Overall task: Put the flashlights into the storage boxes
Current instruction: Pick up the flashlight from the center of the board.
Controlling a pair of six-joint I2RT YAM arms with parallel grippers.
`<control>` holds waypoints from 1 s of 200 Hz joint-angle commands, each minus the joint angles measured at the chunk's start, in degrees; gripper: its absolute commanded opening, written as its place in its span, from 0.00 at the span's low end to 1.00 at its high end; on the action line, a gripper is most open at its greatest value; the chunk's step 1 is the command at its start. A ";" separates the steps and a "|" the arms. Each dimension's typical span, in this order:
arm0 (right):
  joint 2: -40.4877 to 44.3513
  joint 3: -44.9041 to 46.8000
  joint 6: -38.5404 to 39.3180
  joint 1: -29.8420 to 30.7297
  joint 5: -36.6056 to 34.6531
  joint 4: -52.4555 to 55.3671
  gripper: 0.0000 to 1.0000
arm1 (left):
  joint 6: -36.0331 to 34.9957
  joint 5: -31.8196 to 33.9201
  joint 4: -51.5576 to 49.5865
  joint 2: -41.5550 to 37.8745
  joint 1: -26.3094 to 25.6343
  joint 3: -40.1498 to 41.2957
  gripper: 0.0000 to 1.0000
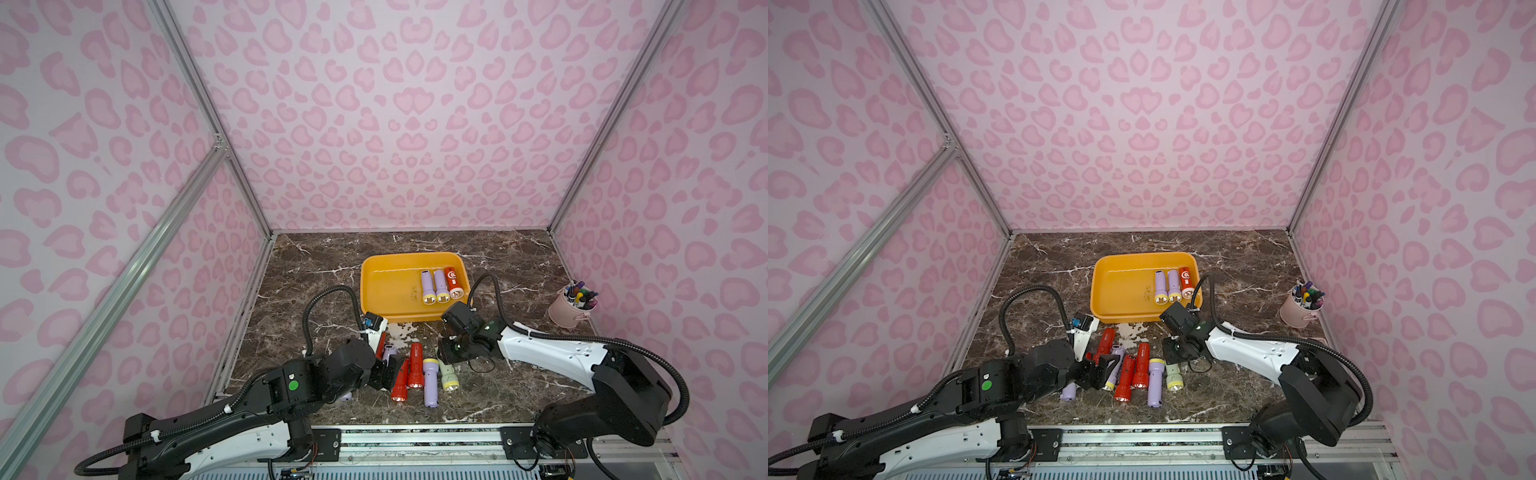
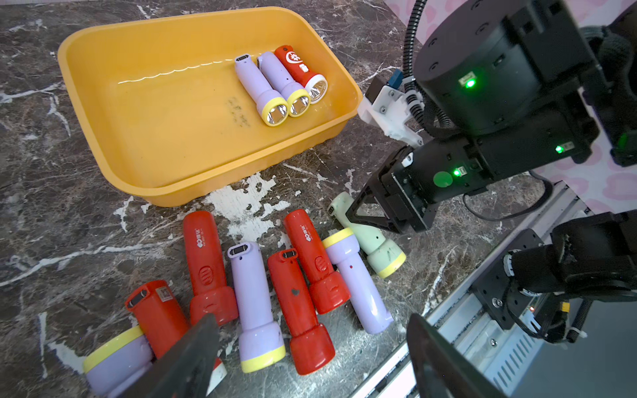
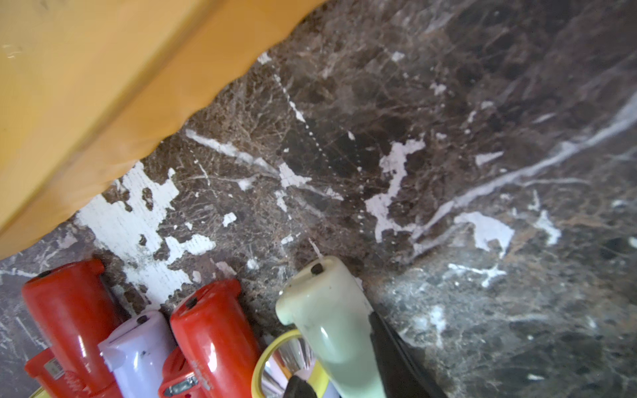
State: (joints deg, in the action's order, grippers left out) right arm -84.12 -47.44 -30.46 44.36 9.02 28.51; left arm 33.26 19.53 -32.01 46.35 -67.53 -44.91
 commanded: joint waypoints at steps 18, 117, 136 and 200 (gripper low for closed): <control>-2.43 -0.06 1.05 0.03 0.03 -1.48 0.47 | -0.31 2.08 -0.68 0.94 -0.08 -1.94 0.87; -5.36 -0.36 2.25 -1.44 -0.38 -0.84 0.40 | -2.76 4.93 -2.00 2.28 -0.21 -4.53 0.88; -2.19 -1.88 2.64 -1.40 -1.85 2.84 0.40 | -3.78 6.22 -1.79 3.04 -0.23 -5.48 0.89; 3.64 -13.98 3.13 -1.81 -5.13 14.78 0.40 | -9.06 10.31 0.69 5.41 2.60 -6.86 0.96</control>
State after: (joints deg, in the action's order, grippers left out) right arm -80.55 -57.71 -27.81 42.85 5.98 37.82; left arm 26.79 28.56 -33.01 50.89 -67.07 -51.03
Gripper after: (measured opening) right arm 0.400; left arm 0.961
